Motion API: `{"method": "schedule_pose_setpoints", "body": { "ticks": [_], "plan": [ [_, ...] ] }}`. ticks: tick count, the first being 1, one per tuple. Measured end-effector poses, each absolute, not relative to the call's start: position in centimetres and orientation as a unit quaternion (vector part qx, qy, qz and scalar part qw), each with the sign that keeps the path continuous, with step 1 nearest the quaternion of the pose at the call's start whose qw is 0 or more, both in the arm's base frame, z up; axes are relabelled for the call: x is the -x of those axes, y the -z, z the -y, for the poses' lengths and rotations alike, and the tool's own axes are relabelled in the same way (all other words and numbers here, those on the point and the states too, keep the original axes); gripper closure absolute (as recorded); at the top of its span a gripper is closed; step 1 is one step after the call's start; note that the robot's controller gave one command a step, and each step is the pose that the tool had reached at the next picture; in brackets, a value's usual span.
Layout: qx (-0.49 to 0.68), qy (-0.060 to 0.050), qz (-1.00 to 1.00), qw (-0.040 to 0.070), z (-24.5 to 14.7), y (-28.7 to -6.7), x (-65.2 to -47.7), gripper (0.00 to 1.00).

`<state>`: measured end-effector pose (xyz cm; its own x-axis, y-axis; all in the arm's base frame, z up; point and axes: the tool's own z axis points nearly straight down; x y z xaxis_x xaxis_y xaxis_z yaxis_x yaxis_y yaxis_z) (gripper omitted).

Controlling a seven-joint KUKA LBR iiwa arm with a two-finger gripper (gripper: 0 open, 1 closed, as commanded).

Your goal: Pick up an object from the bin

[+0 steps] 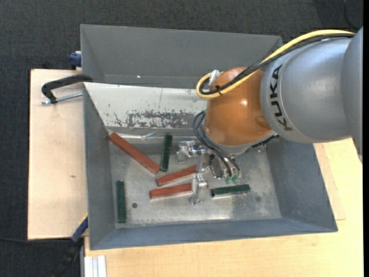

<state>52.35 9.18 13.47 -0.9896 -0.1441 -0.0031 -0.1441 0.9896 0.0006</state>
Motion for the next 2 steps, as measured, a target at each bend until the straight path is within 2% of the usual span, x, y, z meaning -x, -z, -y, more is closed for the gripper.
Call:
{"method": "schedule_pose_setpoints", "body": {
  "ticks": [1,2],
  "plan": [
    [0.157,-0.001,-0.988,0.002,-4.6,-7.7,-53.2,0.0],
    [0.241,-0.001,-0.971,0.004,-8.6,-7.5,-54.5,1.0]
  ]
}}
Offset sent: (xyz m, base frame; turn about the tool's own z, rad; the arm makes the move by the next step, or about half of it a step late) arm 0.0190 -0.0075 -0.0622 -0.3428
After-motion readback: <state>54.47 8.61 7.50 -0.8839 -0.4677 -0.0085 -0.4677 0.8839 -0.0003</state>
